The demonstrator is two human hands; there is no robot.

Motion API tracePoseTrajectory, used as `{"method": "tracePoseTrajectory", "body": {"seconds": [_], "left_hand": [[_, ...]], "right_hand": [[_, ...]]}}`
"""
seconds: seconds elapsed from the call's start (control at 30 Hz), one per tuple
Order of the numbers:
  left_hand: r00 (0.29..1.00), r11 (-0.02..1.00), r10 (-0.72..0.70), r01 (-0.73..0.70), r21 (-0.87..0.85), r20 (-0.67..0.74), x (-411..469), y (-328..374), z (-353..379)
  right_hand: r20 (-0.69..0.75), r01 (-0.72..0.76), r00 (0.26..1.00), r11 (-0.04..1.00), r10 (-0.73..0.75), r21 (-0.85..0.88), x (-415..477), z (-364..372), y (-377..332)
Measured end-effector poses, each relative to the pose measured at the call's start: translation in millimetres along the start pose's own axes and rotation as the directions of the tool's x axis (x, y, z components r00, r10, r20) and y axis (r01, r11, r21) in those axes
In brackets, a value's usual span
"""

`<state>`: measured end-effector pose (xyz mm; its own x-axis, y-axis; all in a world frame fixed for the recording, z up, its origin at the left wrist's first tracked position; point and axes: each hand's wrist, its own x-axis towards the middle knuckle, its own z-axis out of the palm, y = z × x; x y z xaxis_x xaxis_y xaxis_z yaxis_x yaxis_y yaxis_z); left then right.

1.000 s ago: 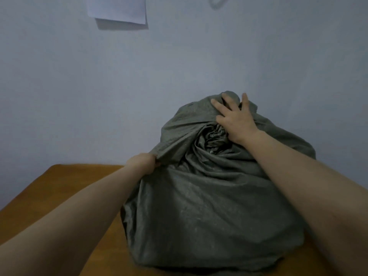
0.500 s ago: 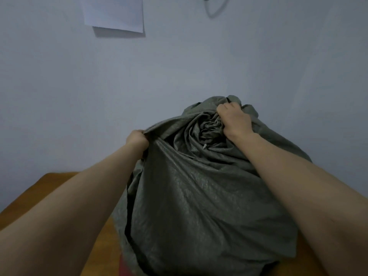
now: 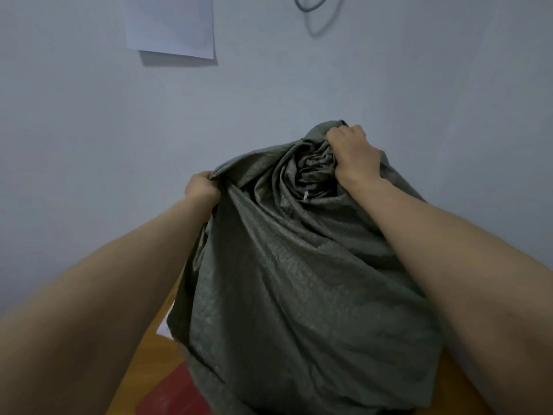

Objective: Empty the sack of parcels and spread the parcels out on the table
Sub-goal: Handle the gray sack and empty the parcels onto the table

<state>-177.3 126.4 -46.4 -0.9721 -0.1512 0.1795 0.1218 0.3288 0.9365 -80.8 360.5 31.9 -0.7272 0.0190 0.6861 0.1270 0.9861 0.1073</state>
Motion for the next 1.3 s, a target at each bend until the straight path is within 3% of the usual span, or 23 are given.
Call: {"method": "tracePoseTrajectory", "body": {"seconds": [0.13,0.63,0.73,0.8,0.87,0.97,1.07,1.2,1.3], "left_hand": [[1.0,1.0,-0.001,0.002,0.03,-0.013,2.8,-4.5,-4.2],[0.996,0.994,0.079,-0.082,-0.068,-0.044,-3.8,33.8,-5.2],[0.999,0.986,-0.033,0.027,-0.163,-0.029,-20.5,33.9,1.7],[0.984,0.934,-0.166,0.18,-0.309,0.072,-33.9,36.4,9.1],[0.96,0.867,-0.152,0.244,-0.435,0.237,-46.1,42.6,17.0],[0.906,0.924,0.065,0.104,-0.369,0.418,-50.3,42.5,28.8],[0.798,0.976,0.214,-0.149,-0.159,0.563,-56.8,34.3,45.8],[0.774,0.905,0.243,-0.397,0.15,0.585,-62.7,27.7,58.0],[0.746,0.82,0.294,-0.518,0.244,0.598,-66.1,24.0,71.1]], "right_hand": [[-0.003,0.047,0.999,0.999,-0.047,-0.006,-1.2,-0.9,-1.8],[-0.119,-0.034,0.992,0.999,0.036,0.014,18.5,-24.2,6.4],[-0.104,-0.018,0.994,1.0,0.019,0.007,1.1,-12.7,4.0],[-0.07,-0.014,0.997,0.999,0.017,0.04,-10.0,-3.7,0.1],[-0.057,-0.018,0.998,0.98,0.031,0.2,-15.2,2.4,-3.2],[-0.005,-0.061,0.998,0.94,0.066,0.334,-24.3,4.8,-8.5],[0.128,0.061,0.988,0.985,-0.082,0.163,-30.8,11.2,-10.1],[0.309,0.041,0.938,0.937,-0.155,0.346,-43.8,23.2,-6.7],[0.358,0.012,0.915,0.902,-0.184,0.432,-54.9,35.0,3.0]]}}
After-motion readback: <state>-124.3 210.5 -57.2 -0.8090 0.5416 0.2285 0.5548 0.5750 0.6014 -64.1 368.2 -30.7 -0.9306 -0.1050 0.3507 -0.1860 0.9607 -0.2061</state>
